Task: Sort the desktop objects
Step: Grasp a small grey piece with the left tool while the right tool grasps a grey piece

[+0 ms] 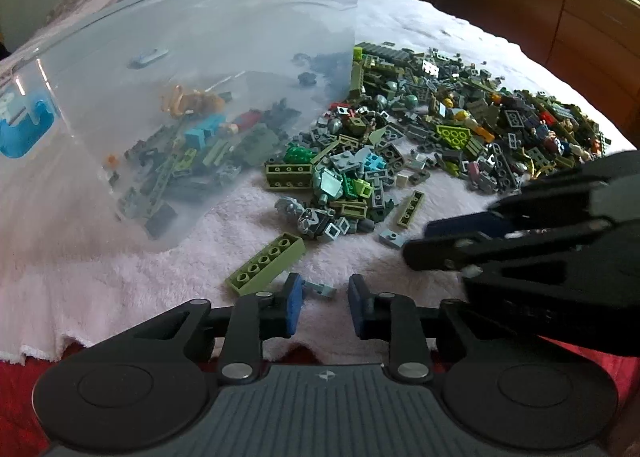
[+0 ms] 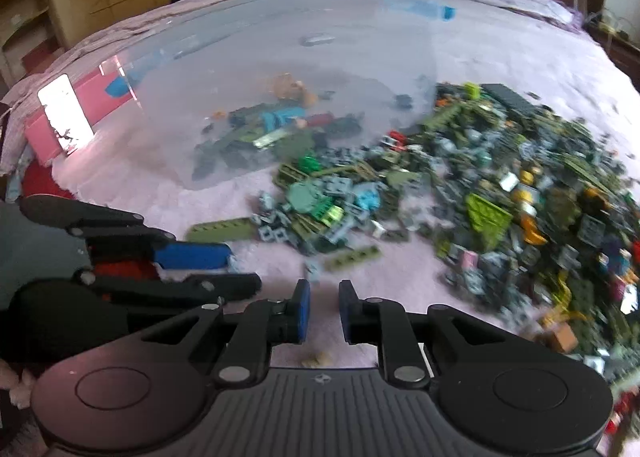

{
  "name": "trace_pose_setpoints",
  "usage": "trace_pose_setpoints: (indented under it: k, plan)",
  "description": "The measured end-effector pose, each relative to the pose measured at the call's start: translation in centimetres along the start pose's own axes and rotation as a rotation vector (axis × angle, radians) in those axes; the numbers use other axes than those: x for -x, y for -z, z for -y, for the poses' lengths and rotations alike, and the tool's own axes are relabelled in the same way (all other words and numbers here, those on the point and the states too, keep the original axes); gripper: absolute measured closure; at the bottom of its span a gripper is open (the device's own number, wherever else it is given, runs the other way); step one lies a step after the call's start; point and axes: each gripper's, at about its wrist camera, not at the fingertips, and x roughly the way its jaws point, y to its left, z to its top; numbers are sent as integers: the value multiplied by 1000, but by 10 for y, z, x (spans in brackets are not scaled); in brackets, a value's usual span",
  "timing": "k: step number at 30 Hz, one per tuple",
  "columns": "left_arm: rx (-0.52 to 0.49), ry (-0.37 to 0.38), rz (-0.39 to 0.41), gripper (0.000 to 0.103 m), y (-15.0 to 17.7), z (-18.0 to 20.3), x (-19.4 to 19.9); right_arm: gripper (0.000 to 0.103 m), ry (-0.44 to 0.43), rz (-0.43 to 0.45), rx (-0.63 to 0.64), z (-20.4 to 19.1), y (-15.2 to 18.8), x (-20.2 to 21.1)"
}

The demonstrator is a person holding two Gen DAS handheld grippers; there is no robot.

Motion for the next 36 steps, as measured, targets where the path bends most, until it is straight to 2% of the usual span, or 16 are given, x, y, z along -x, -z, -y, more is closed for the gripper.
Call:
trace_pose_setpoints:
  k: [7,11,13,22,29,36]
  plan:
    - [-3,16,2,78,1,-3,-2,88,-3,-10,7,1,-6,-16]
    - [-1,15,9,79,1,-2,1,95,7,-1,8,1,-4,-14]
    - [11,26,12,84,1,-3,4,95,15,6,4,2,-4,-7]
    - [1,54,10,84,3,6,11,95,64,1,-31,15,10,10]
    - [-5,39,-6,81,6,9,7,93,103,-10,-61,26,23,22]
    - [-12,31,-10,80,6,11,6,89,107,-12,-54,24,24,22]
